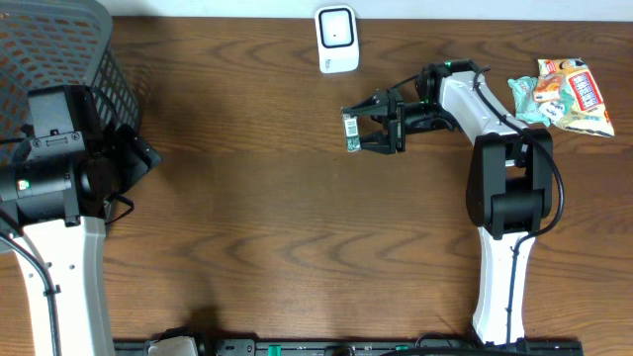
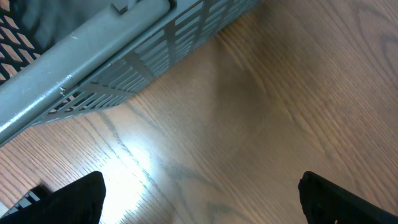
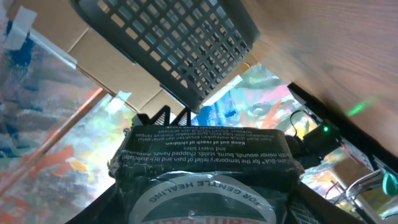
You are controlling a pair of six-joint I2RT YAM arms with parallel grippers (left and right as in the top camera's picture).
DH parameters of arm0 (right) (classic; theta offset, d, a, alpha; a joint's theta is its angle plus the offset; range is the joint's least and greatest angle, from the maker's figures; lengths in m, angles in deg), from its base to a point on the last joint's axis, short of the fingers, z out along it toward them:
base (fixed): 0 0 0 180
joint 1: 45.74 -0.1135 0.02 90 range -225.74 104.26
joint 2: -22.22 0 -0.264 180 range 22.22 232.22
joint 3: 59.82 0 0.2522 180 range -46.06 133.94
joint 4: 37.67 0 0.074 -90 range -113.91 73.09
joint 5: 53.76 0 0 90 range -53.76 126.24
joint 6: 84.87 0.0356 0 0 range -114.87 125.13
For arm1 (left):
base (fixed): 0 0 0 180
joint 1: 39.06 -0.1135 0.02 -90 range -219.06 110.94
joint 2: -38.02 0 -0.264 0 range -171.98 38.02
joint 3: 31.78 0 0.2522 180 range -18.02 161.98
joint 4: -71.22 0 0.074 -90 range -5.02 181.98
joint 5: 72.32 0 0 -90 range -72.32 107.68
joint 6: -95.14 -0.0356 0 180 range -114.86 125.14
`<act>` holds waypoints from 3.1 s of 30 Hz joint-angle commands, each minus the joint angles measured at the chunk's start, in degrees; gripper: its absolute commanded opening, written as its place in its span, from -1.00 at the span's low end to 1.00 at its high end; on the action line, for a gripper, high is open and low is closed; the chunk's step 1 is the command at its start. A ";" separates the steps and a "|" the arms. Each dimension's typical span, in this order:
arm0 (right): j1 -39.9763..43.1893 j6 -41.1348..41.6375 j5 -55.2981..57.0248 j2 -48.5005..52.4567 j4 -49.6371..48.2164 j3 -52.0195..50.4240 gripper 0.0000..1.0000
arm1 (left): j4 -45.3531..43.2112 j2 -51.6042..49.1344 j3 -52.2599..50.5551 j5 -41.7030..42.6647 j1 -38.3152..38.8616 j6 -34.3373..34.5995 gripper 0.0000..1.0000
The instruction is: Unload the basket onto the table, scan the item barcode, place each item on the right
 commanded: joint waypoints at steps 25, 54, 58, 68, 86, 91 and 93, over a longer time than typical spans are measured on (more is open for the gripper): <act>3.19 -3.54 -1.99 0.15 0.24 -0.15 0.15 | 0.04 0.00 0.13 -0.17 -0.20 0.52 0.95; 3.06 -3.58 -1.97 0.15 -0.44 -0.15 0.15 | 0.04 0.00 0.13 -0.17 -0.20 0.52 0.95; 3.02 -3.56 -1.97 0.15 -0.61 -0.15 0.15 | 0.04 0.00 0.13 -0.17 -0.20 0.52 0.95; 2.86 -3.54 -1.95 0.15 -3.06 -0.15 0.15 | 0.04 0.00 0.13 -0.17 -0.20 0.52 0.95; -6.12 14.51 26.21 0.15 -32.06 -0.15 0.11 | 0.07 0.00 0.13 -0.17 -0.20 0.52 0.95; -9.16 14.51 38.66 0.15 -35.95 0.22 0.07 | 0.04 0.00 0.13 -0.17 -0.20 0.52 0.95; -9.94 14.51 44.81 0.15 -35.63 0.57 0.07 | 0.04 0.00 0.13 -0.17 -0.20 0.50 0.95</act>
